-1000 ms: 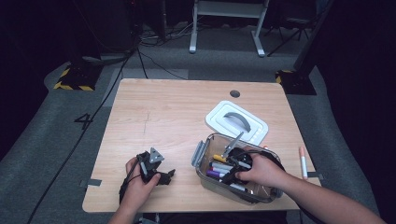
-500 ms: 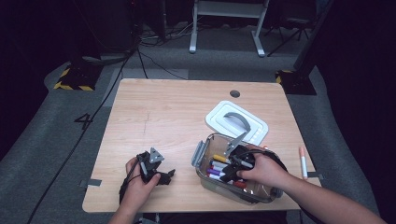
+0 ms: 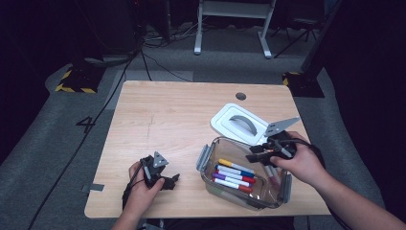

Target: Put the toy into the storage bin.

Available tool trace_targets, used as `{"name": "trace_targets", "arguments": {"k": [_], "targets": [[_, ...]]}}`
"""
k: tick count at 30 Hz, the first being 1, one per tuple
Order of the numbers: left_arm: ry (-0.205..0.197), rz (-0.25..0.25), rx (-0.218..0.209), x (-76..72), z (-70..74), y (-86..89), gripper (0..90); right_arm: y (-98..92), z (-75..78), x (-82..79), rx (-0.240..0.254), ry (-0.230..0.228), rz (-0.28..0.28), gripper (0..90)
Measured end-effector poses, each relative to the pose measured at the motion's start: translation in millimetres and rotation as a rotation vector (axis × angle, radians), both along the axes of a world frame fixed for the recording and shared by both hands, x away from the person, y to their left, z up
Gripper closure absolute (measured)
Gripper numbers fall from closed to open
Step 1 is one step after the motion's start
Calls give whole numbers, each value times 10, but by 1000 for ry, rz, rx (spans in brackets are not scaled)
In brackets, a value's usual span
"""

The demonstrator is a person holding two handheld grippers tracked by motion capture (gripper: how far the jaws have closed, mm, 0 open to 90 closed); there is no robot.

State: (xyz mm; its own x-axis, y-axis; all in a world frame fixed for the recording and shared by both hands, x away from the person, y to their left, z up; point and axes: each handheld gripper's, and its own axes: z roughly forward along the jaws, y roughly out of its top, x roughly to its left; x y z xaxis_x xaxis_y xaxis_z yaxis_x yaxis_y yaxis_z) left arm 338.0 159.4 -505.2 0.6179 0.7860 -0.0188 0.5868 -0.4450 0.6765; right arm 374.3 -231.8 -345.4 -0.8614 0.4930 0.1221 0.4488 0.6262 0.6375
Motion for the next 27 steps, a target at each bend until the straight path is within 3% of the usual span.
{"name": "trace_targets", "arguments": {"k": [4,5,6,7,8,11,14,15,16,17,18,21,27], "targets": [[0,0,0,0,0,0,66,-322,40,64,10,-30,-99,598],[0,0,0,0,0,0,66,-322,40,64,10,-30,-99,598],[0,0,0,0,0,0,66,-494,25,97,7,-37,-147,597],[0,0,0,0,0,0,66,-494,25,97,7,-37,-147,597],[0,0,0,1,0,0,66,-667,-6,127,6,-35,-196,598],[1,-3,1,7,1,2,64,-914,-72,168,-9,-31,-271,597],[3,-12,5,26,1,7,51,-1139,-159,209,-16,-18,-343,590],[3,-12,5,26,1,7,46,-1139,-159,209,-16,-18,-343,590],[7,-11,5,31,1,7,43,-1273,-236,234,-31,-11,-388,582],[7,-11,5,31,1,7,40,-1273,-236,234,-31,-11,-388,582],[6,-13,9,34,1,9,39,-1394,-330,259,-51,-9,-426,577],[5,-13,10,34,2,9,38,-1502,-430,281,-60,14,-461,576],[6,-13,10,34,1,8,38,-1794,-750,339,-133,60,-564,547]]}}
